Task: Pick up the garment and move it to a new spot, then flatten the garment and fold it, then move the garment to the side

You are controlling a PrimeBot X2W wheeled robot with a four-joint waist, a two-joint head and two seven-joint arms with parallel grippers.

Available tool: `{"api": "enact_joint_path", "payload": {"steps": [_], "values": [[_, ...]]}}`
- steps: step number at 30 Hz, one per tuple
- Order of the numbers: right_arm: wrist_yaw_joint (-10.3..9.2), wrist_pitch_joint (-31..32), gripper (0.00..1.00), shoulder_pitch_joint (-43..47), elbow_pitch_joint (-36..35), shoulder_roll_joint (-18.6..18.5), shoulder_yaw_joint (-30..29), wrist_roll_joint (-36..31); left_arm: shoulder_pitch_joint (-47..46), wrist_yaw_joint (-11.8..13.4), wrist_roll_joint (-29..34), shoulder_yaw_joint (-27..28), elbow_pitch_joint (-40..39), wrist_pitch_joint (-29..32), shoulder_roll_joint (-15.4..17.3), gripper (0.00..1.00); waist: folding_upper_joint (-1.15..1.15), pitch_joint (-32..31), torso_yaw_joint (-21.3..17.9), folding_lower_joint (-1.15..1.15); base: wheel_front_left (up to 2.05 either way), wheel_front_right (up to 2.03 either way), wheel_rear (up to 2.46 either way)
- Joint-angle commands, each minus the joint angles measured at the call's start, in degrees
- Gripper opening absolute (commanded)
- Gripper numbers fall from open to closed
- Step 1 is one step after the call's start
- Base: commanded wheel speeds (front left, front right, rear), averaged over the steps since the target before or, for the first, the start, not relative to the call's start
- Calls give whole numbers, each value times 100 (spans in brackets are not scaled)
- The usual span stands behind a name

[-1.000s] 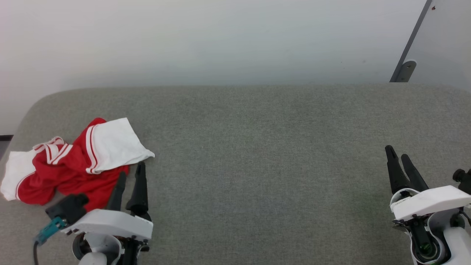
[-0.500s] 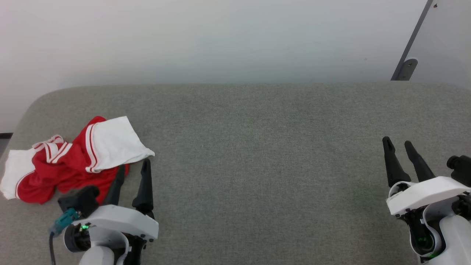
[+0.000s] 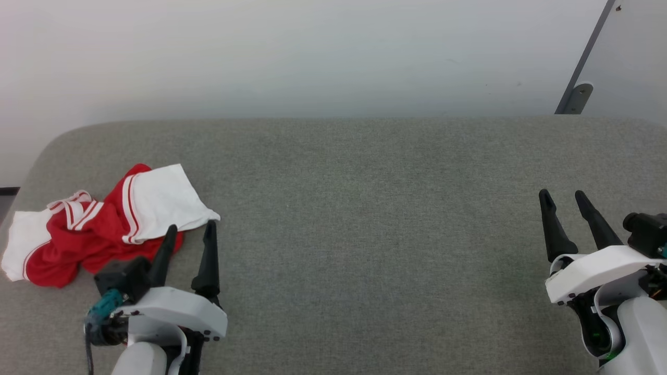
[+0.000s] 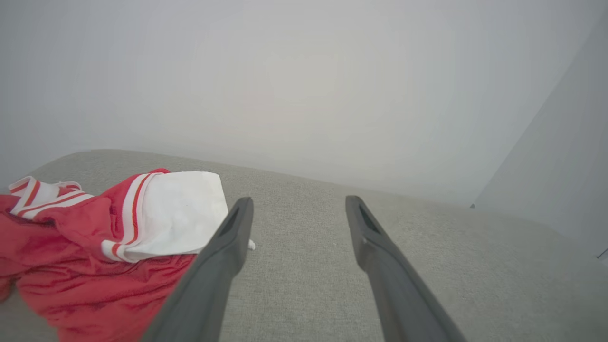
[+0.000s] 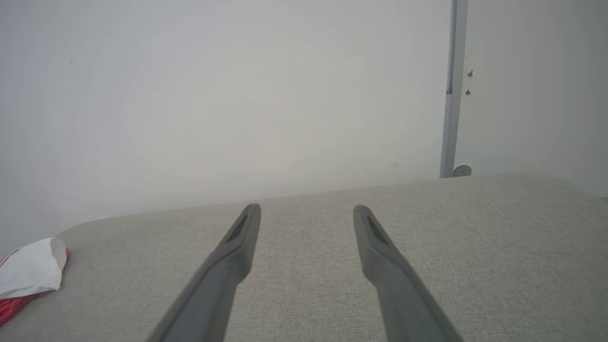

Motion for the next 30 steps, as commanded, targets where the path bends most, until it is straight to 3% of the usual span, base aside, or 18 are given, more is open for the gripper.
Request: {"api": "enact_joint_path", "payload": {"steps": [1,8,30], "values": [[-4,-57,100,-143,15,-58,26,-175,-117,38,175,-18,-9,-63,57,100,0,-2,-2,0,0,0,0],[-4,-149,100,-202,133,-98,105,-519,-131,42,507,-44,47,-155,82,100,0,-14,-18,0,0,0,0],[-5,-418,100,-185,162,-88,-34,-762,-209,-149,1389,146,466,-423,28,100,0,-43,0,0,0,0,0]]}}
